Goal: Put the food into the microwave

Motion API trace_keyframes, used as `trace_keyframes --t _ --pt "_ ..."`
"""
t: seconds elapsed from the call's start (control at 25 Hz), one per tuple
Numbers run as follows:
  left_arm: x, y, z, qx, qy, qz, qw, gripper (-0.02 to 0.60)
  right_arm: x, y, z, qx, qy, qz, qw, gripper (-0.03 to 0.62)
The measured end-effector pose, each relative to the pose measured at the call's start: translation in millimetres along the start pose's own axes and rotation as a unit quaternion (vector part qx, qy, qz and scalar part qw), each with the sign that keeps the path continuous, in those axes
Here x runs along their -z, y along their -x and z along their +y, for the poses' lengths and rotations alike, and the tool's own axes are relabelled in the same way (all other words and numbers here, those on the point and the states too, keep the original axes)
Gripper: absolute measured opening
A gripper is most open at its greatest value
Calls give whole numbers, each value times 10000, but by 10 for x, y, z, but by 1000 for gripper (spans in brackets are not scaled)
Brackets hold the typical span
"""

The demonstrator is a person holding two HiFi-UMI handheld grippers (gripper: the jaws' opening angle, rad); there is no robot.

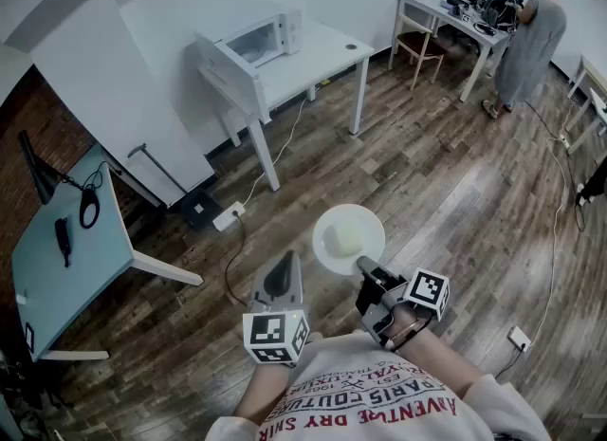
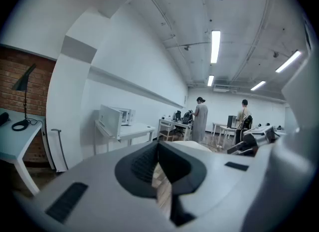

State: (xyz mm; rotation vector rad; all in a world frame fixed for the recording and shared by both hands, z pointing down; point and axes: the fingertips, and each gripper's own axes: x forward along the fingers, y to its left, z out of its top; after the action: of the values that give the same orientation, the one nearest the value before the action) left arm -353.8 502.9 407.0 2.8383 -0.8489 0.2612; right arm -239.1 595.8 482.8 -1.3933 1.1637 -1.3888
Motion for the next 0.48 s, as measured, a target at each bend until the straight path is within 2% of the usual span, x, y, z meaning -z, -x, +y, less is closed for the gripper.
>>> trace_keyframes --t 0.48 --pt "-39 -89 219 175 -58 -13 9998 6 55 -230 104 4 177 -88 9998 21"
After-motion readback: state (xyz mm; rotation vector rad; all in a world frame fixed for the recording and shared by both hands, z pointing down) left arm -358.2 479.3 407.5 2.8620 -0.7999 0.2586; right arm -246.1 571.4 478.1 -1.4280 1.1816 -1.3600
